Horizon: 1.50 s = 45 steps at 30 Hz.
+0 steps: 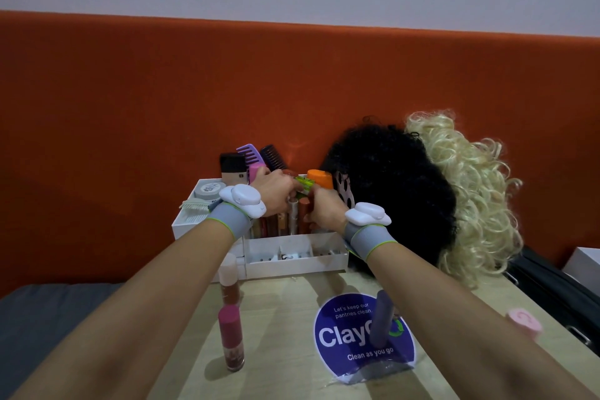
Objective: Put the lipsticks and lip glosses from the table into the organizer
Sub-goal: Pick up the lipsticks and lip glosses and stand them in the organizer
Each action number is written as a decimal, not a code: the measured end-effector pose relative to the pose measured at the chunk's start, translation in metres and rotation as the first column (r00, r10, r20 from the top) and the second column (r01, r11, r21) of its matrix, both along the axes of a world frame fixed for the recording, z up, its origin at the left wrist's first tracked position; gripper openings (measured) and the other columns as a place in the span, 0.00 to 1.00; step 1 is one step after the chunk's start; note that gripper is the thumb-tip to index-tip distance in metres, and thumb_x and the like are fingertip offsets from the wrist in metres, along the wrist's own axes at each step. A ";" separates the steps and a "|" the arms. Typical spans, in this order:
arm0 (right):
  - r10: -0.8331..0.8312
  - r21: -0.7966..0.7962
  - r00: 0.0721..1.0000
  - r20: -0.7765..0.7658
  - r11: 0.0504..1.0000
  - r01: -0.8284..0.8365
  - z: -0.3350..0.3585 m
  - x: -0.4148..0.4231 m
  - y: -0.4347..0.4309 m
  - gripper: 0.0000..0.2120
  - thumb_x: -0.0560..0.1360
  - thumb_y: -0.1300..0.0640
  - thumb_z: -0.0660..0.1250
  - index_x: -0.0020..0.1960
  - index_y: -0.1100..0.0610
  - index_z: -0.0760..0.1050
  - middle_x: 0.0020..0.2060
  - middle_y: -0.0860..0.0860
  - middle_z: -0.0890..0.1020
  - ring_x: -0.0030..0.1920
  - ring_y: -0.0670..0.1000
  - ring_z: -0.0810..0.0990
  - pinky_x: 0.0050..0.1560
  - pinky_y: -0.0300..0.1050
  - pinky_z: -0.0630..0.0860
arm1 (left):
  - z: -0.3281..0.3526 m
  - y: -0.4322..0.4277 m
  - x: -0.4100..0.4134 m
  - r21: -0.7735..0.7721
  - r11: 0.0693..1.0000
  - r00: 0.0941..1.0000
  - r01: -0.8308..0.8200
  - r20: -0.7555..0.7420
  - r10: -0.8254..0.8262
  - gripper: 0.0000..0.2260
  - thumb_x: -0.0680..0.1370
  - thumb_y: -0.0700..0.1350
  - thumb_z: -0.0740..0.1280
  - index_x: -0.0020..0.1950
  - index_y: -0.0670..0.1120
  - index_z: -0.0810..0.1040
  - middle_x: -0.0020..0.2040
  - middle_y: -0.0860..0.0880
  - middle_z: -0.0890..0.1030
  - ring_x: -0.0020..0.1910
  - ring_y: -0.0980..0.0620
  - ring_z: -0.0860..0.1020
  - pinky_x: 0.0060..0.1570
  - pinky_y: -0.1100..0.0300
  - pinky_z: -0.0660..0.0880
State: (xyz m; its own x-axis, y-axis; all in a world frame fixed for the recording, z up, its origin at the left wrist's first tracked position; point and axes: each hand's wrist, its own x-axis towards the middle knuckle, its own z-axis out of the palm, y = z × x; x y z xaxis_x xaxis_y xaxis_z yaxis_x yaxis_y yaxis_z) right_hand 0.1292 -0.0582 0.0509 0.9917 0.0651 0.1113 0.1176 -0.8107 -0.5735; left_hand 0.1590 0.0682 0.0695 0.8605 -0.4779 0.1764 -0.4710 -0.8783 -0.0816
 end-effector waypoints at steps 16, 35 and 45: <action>0.001 -0.171 0.996 -0.090 0.985 -0.016 0.023 -0.021 -0.020 0.13 0.75 0.65 0.62 0.59 0.64 0.69 0.60 0.63 0.77 0.61 0.62 0.76 0.57 0.49 0.74 | 0.023 0.012 -0.029 -0.077 0.996 0.997 -0.035 0.066 0.040 0.16 0.78 0.45 0.61 0.66 0.51 0.72 0.65 0.47 0.73 0.65 0.45 0.67 0.63 0.48 0.62; -0.028 -0.070 0.999 0.037 0.997 0.031 0.049 -0.146 -0.079 0.13 0.78 0.58 0.61 0.57 0.61 0.79 0.55 0.60 0.82 0.58 0.58 0.79 0.56 0.46 0.74 | 0.013 -0.030 -0.170 -0.361 0.932 0.990 0.030 -0.120 -0.078 0.15 0.78 0.41 0.62 0.64 0.42 0.73 0.59 0.42 0.78 0.58 0.44 0.76 0.58 0.55 0.70; -0.165 -0.036 0.983 0.084 0.985 0.169 0.010 -0.200 -0.081 0.17 0.79 0.57 0.58 0.65 0.62 0.71 0.64 0.63 0.69 0.63 0.64 0.72 0.62 0.49 0.70 | -0.060 -0.081 -0.227 -0.637 0.760 0.953 -0.132 -0.292 -0.080 0.28 0.77 0.46 0.65 0.73 0.40 0.58 0.68 0.40 0.69 0.68 0.44 0.68 0.65 0.55 0.65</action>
